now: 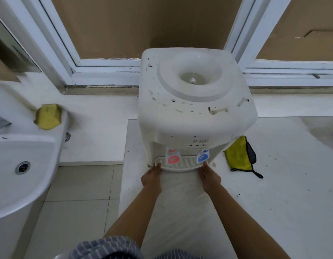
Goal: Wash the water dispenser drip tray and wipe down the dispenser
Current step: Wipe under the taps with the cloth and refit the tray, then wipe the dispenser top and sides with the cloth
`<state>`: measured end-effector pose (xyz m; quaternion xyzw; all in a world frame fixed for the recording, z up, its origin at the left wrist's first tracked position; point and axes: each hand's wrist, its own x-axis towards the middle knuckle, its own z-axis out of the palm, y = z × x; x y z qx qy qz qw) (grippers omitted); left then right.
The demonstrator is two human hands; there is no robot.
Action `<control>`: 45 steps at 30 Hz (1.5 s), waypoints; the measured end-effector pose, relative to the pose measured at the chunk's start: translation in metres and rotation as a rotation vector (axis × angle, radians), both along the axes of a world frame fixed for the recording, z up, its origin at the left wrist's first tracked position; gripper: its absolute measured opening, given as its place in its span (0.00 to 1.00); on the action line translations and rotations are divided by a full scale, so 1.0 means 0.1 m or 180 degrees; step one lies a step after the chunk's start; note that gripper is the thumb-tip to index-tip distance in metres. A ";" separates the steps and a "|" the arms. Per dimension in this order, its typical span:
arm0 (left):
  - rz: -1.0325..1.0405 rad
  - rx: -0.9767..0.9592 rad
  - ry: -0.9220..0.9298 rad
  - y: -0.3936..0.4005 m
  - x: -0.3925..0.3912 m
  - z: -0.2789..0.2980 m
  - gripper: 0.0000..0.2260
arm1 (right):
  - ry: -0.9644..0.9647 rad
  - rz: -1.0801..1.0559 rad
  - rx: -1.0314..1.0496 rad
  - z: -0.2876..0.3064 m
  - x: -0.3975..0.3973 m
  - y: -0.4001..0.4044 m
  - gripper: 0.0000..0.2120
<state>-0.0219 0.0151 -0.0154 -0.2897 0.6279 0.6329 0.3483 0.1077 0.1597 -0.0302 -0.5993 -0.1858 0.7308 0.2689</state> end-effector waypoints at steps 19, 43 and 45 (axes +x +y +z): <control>-0.0881 0.0187 -0.0552 0.27 0.52 0.19 0.07 | -0.0344 0.0110 0.0332 0.21 0.64 0.17 0.17; -0.2241 0.0098 0.0060 2.50 1.39 -0.02 0.17 | -0.1679 0.1947 0.1842 0.09 1.18 1.95 0.22; -0.2259 0.0034 0.0005 2.56 1.39 -0.14 0.20 | -0.1761 0.2224 0.1679 0.05 1.16 2.01 0.24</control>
